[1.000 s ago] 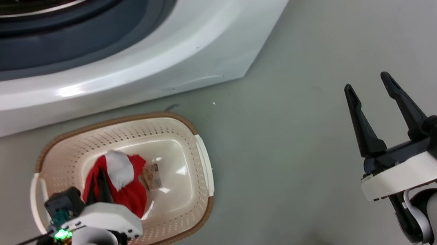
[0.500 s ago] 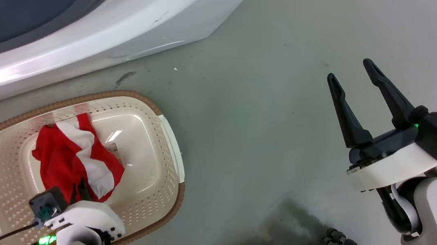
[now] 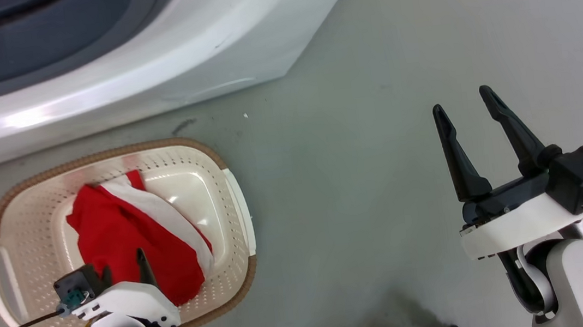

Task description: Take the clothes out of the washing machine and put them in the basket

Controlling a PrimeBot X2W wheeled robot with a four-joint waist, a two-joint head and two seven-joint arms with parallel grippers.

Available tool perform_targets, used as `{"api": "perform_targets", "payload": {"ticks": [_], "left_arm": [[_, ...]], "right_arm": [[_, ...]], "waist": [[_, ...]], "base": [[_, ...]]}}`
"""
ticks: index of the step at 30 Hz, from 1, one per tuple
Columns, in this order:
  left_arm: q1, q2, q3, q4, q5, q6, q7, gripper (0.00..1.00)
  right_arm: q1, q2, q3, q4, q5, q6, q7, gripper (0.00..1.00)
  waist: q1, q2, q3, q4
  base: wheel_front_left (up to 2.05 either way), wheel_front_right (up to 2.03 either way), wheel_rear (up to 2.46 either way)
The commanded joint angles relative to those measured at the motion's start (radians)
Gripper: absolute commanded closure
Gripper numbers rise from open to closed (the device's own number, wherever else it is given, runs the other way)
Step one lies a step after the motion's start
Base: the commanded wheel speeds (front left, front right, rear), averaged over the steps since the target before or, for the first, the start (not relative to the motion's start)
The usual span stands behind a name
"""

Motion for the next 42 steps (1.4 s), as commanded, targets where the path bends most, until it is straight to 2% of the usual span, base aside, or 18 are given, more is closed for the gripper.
{"api": "perform_targets", "payload": {"ticks": [1,10,17,25,33,42], "left_arm": [[0.016,-0.003,0.009,-0.01,0.005,-0.003,-0.003,0.0],[0.089,-0.038,0.048,-0.143,0.041,-0.03,-0.003,0.0],[0.155,-0.049,0.062,-0.275,0.086,-0.048,-0.003,0.0],[0.197,-0.054,0.048,-0.451,0.121,-0.048,-0.003,0.0],[0.113,-0.033,0.023,-0.53,0.145,-0.067,0.002,0.0],[-0.082,0.037,0.0,-0.514,0.155,-0.077,0.127,0.0]], "right_arm": [[0.01,-0.005,-0.002,0.004,-0.005,-0.001,0.003,0.0],[0.058,-0.001,-0.02,-0.006,-0.026,-0.001,0.034,0.0],[0.096,0.005,-0.041,-0.032,-0.042,-0.001,0.064,0.0],[0.139,0.009,-0.051,-0.061,-0.057,-0.001,0.093,0.0],[0.166,0.013,-0.039,-0.076,-0.06,-0.001,0.113,0.0],[0.142,0.019,-0.021,-0.079,-0.044,-0.001,0.102,0.0]], "waist": [[-0.0001,0.0,-0.056,0.022],[-0.0001,0.0,-0.224,0.071],[-0.0001,0.0,-0.309,0.101],[-0.0001,0.0,-0.375,0.123],[-0.0001,0.0,-0.41,0.106],[-0.0001,0.0,-0.37,0.039]], "base": [[0.0,0.0,0.0],[0.0,0.0,0.0],[0.0,0.0,0.0],[0.0,0.0,0.0],[0.0,0.0,0.0],[0.0,0.0,0.0]]}}
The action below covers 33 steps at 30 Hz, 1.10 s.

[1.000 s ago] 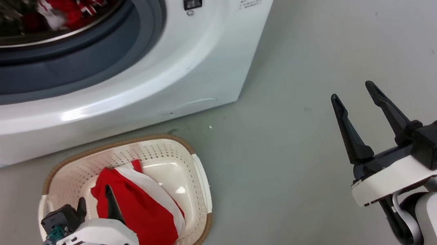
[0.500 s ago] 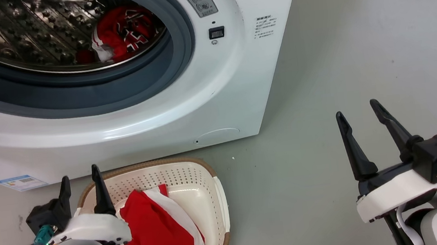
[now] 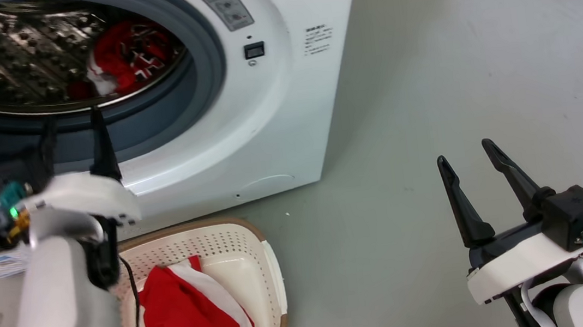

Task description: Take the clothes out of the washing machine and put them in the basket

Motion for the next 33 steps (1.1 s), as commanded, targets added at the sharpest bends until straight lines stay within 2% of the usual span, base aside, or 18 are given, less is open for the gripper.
{"api": "perform_targets", "payload": {"ticks": [1,9,16,24,33], "left_arm": [[-0.036,0.019,0.002,0.013,0.003,-0.004,0.022,0.0],[-0.237,0.125,0.012,0.115,0.012,0.012,0.185,0.0],[-0.412,0.222,-0.018,0.19,0.058,0.025,0.323,0.0],[-0.606,0.322,-0.058,0.228,0.099,0.003,0.523,0.0],[-0.781,0.405,-0.106,0.22,0.131,-0.028,0.75,0.0]], "right_arm": [[-0.018,0.004,0.005,0.004,0.004,-0.001,-0.009,0.0],[-0.056,0.009,0.021,0.03,0.038,-0.001,-0.052,0.0],[-0.104,0.01,0.051,0.068,0.07,-0.001,-0.101,0.0],[-0.173,0.01,0.109,0.127,0.12,-0.001,-0.154,0.0],[-0.221,0.01,0.162,0.171,0.162,-0.001,-0.191,0.0]], "waist": [[0.0001,0.0,0.027,-0.029],[0.0001,0.0,0.144,-0.109],[0.0001,0.0,0.264,-0.149],[0.0001,0.0,0.385,-0.212],[0.0001,0.0,0.474,-0.284]], "base": [[0.0,0.0,0.0],[0.0,0.0,0.0],[0.0,0.0,0.0],[0.0,0.0,0.0],[0.0,0.0,0.0]]}}
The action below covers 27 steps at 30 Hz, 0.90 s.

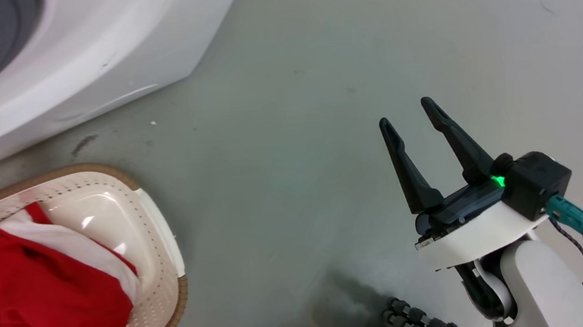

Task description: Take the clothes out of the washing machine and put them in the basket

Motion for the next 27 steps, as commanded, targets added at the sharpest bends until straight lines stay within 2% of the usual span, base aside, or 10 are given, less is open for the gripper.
{"api": "perform_targets", "payload": {"ticks": [1,8,13,14,15,16,20,27], "left_arm": [[-0.01,0.011,-0.004,0.002,0.004,-0.005,0.016,0.0],[-0.05,0.039,-0.005,0.009,0.001,0.012,0.184,0.0],[-0.01,0.049,0.0,0.005,0.003,0.04,0.251,0.01],[-0.003,0.05,0.004,-0.001,0.001,0.048,0.249,0.53],[0.002,0.052,0.005,-0.005,0.0,0.054,0.245,0.91],[0.005,0.056,0.006,-0.008,0.002,0.06,0.242,1.0],[0.009,0.075,0.009,-0.031,0.015,0.086,0.166,1.0],[0.008,0.092,0.007,-0.019,0.025,0.111,-0.09,1.0]], "right_arm": [[-0.016,0.003,0.005,0.004,0.003,-0.001,-0.004,0.0],[-0.027,0.004,0.043,0.013,0.023,-0.001,-0.014,0.0],[-0.028,0.003,0.054,0.017,0.034,-0.001,-0.018,0.0],[-0.026,0.003,0.054,0.017,0.036,-0.001,-0.018,0.0],[-0.024,0.003,0.055,0.017,0.036,-0.001,-0.019,0.0],[-0.022,0.003,0.055,0.018,0.037,-0.001,-0.019,0.0],[-0.026,0.003,0.053,0.021,0.042,-0.001,-0.02,0.0],[-0.044,0.003,0.057,0.029,0.043,-0.001,-0.02,0.0]], "waist": [[-0.0002,0.0,0.027,-0.027],[-0.0002,0.0,0.06,-0.063],[-0.0002,0.0,0.067,-0.074],[-0.0002,0.0,0.067,-0.075],[-0.0002,0.0,0.067,-0.076],[-0.0002,0.0,0.067,-0.076],[-0.0002,0.0,0.068,-0.079],[-0.0002,0.0,0.045,-0.078]], "base": [[0.0,0.0,0.0],[0.0,0.0,0.0],[0.0,0.0,0.0],[0.0,0.0,0.0],[0.0,0.0,0.0],[0.0,0.0,0.0],[0.0,0.0,0.0],[0.0,0.0,0.0]]}}
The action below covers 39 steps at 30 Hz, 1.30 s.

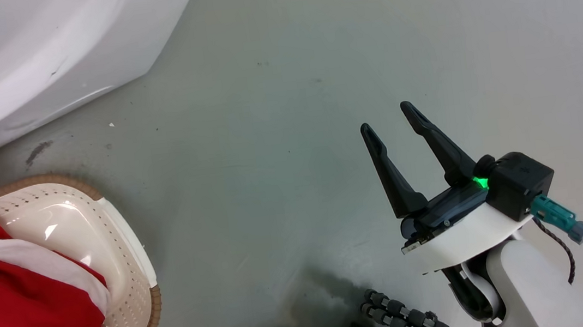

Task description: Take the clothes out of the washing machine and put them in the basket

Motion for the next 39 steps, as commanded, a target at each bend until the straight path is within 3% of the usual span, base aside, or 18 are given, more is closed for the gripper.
{"api": "perform_targets", "payload": {"ticks": [1,9,20,27,39], "left_arm": [[0.009,0.002,0.004,0.004,-0.004,0.008,-0.049,1.0],[0.052,-0.035,0.025,0.114,-0.05,0.016,-0.393,1.0],[0.205,-0.104,0.074,0.291,-0.15,-0.028,-0.715,1.0],[0.302,-0.154,0.087,0.293,-0.193,-0.061,-0.781,1.0],[0.532,-0.231,0.093,0.115,-0.229,-0.074,-0.795,1.0]], "right_arm": [[-0.019,0.003,-0.005,-0.001,0.0,-0.001,-0.006,0.0],[0.011,0.003,-0.038,-0.003,-0.029,-0.001,-0.006,0.0],[0.066,0.003,-0.067,-0.013,-0.061,-0.001,0.021,0.0],[0.12,0.003,-0.105,-0.036,-0.087,-0.001,0.051,0.0],[0.205,0.002,-0.131,-0.085,-0.12,-0.001,0.112,0.0]], "waist": [[-0.0001,0.0,-0.008,0.005],[-0.0001,0.0,-0.076,0.037],[-0.0001,0.0,-0.229,0.084],[-0.0001,0.0,-0.34,0.129],[-0.0001,0.0,-0.513,0.198]], "base": [[0.0,0.0,0.0],[0.0,0.0,0.0],[0.0,0.0,0.0],[0.0,0.0,0.0],[0.0,0.0,0.0]]}}
